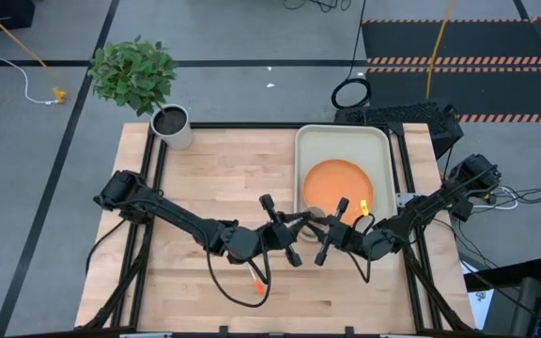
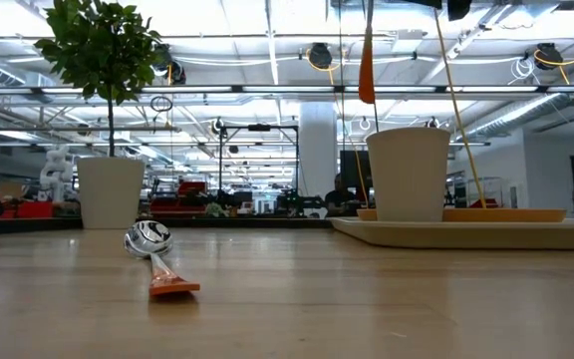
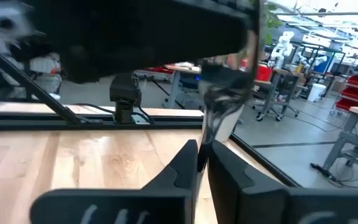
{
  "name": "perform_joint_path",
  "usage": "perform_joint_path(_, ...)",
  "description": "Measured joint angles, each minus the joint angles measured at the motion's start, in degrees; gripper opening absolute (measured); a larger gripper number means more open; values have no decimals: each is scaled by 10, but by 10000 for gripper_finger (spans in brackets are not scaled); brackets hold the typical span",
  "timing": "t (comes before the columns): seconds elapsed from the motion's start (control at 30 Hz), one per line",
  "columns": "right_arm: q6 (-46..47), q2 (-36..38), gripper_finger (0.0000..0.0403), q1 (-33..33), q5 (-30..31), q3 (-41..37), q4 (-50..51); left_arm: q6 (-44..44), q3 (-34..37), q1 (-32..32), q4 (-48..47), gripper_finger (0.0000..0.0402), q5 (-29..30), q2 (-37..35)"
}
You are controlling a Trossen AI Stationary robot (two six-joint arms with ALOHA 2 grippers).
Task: Pick and place plate/cup/fork/spoon on tray
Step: Put the orange fork on the gray tray to the top of the orange plate
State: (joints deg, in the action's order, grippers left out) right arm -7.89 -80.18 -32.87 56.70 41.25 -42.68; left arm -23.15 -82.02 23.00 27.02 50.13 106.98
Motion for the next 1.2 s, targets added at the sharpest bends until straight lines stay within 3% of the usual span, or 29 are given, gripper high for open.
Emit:
perform_joint_path(0.2,7,43,2,-15,-2,0,66,10,0,14,1,116,-2,-14)
perform_joint_path(0.33,38,63,1,-15,-5,0,124,8,0,24,-20,145,-8,-35)
perform_joint_path(0.53,97,84,1,-7,-66,0,200,14,0,34,-108,153,-12,-71)
perform_joint_path(0.67,132,93,0,9,-139,0,235,13,-1,35,-186,154,-63,-89)
perform_joint_path(0.8,183,95,0,36,-230,0,277,26,0,35,-265,155,-168,-92)
perform_joint_path(0.97,222,95,0,64,-300,0,302,59,0,22,-278,181,-184,-95)
perform_joint_path(1.2,233,95,0,71,-314,0,314,116,0,5,-328,210,-190,-94)
